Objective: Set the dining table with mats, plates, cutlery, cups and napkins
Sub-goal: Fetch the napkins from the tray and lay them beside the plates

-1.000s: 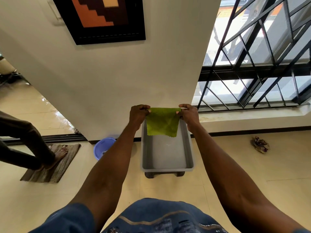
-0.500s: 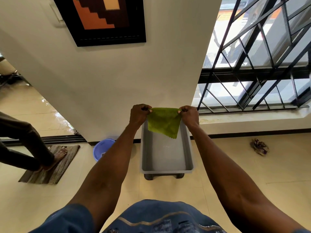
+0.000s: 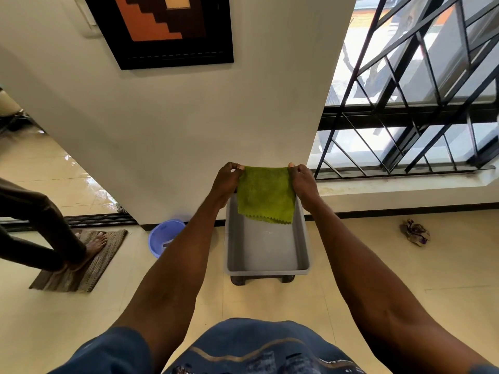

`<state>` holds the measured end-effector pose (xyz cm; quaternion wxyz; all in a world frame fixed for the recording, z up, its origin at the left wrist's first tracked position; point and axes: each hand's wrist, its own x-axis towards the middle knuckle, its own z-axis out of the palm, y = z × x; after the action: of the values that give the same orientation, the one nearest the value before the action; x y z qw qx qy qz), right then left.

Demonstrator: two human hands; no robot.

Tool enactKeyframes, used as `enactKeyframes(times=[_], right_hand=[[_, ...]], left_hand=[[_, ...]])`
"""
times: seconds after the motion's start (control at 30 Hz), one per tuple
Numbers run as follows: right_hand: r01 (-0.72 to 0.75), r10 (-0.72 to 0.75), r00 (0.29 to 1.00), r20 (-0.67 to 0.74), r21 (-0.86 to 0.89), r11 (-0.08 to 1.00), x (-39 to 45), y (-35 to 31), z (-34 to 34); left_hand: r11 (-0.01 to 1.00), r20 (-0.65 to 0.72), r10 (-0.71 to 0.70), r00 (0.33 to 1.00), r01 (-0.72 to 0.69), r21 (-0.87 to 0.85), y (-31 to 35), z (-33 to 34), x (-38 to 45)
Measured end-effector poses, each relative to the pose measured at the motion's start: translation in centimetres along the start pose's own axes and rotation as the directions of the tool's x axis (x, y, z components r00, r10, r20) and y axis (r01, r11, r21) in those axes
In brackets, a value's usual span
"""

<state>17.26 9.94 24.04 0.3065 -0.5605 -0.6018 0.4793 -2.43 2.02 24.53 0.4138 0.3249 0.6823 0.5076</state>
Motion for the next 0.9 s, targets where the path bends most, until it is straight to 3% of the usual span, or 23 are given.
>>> enactKeyframes(times=[0.1,0.17,0.2,0.27,0.4,0.57,0.77,0.9], right_hand=[[-0.172,0.166,0.985,0.046,0.177,0.969,-0.4,0.6,0.5],[-0.385,0.296,0.918,0.262,0.420,0.822,-1.0,1.5,0.7],[-0.472,0.315,0.874,0.371,0.489,0.734,-1.3,2.1,0.8],[-0.561,0.335,0.815,0.472,0.503,0.658,-1.8,3.3,0.8],[-0.606,0.388,0.786,0.481,0.480,0.634,-2.6,5.0,0.9],[-0.620,0.419,0.783,0.459,0.526,0.583,-3.2,5.3,1.4],[-0.660,0.447,0.744,0.497,0.440,0.609,-3.4,5.3,1.2],[-0.628,0.385,0.745,0.545,0.378,0.680,-3.8,4.9,1.2]], left_hand=[[0.995,-0.090,-0.086,0.992,0.082,-0.055,-1.5,0.7,0.0],[0.960,-0.094,-0.246,0.965,0.229,-0.158,-2.5,0.8,0.0],[0.917,-0.040,-0.350,0.936,0.333,-0.220,-2.9,0.7,-0.2],[0.808,0.135,-0.478,0.868,0.495,-0.319,-3.2,0.5,-1.2],[0.685,0.297,-0.546,0.784,0.621,-0.380,-3.9,-0.1,-2.1],[0.682,0.385,-0.531,0.755,0.651,-0.334,-5.2,-0.2,-2.9],[0.809,0.387,-0.402,0.830,0.520,-0.275,-5.5,-0.8,-3.2],[0.876,0.357,-0.332,0.873,0.426,-0.226,-5.4,-1.6,-2.6]])
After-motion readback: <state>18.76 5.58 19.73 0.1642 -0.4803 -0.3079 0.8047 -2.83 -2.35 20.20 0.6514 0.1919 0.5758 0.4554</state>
